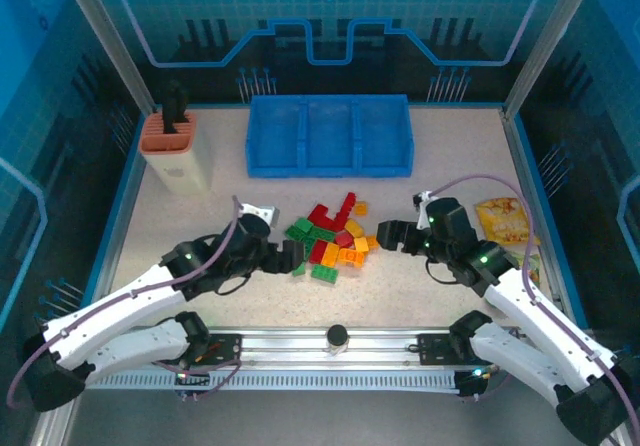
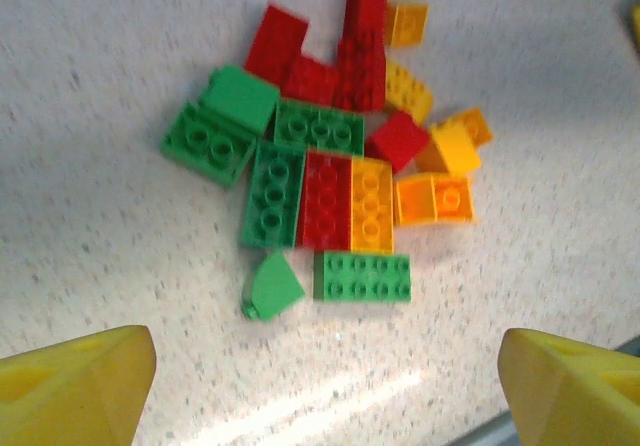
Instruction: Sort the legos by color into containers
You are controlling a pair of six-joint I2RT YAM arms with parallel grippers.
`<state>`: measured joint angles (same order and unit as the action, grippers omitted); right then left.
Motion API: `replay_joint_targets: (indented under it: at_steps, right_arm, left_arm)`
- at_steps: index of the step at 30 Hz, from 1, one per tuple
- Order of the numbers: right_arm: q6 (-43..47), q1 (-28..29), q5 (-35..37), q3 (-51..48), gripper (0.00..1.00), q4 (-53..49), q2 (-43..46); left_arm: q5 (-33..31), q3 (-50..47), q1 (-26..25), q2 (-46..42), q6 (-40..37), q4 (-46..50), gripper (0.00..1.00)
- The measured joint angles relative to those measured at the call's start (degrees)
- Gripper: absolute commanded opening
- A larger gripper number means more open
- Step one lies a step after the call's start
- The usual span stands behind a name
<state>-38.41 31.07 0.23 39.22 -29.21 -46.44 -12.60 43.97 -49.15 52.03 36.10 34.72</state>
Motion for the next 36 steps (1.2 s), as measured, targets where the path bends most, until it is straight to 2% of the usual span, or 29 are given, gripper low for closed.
replay_joint_targets:
  at_steps: [3, 10, 16, 24, 36]
  right_arm:
    - [-0.61, 3.10, 1.07, 0.00, 0.82, -0.68, -1.75]
    - [-2.29, 7.80, 3.72, 0.20, 0.77, -1.25, -6.36]
    - [-4.04, 8.70, 5.53, 0.04, 0.77, -1.20, -6.56]
    - [-3.56, 8.70, 7.32, 0.02, 0.77, -1.27, -7.93]
    - [-1.42, 7.85, 6.38, 0.02, 0.77, -0.31, -10.95]
  left_arm:
    - [-0.24, -0.04, -0.76, 2.82, 1.70, 0.63, 0.79]
    - [-0.52, 0.33, -0.74, 13.51, 3.08, 1.29, 0.76]
    - [-0.94, 1.79, -0.61, 21.46, 3.21, 1.90, 0.75]
    - [-1.01, 2.29, 2.16, 25.33, 2.99, 1.86, 0.75]
    - [0.94, 4.42, 2.23, 32.54, 3.15, 1.01, 0.74]
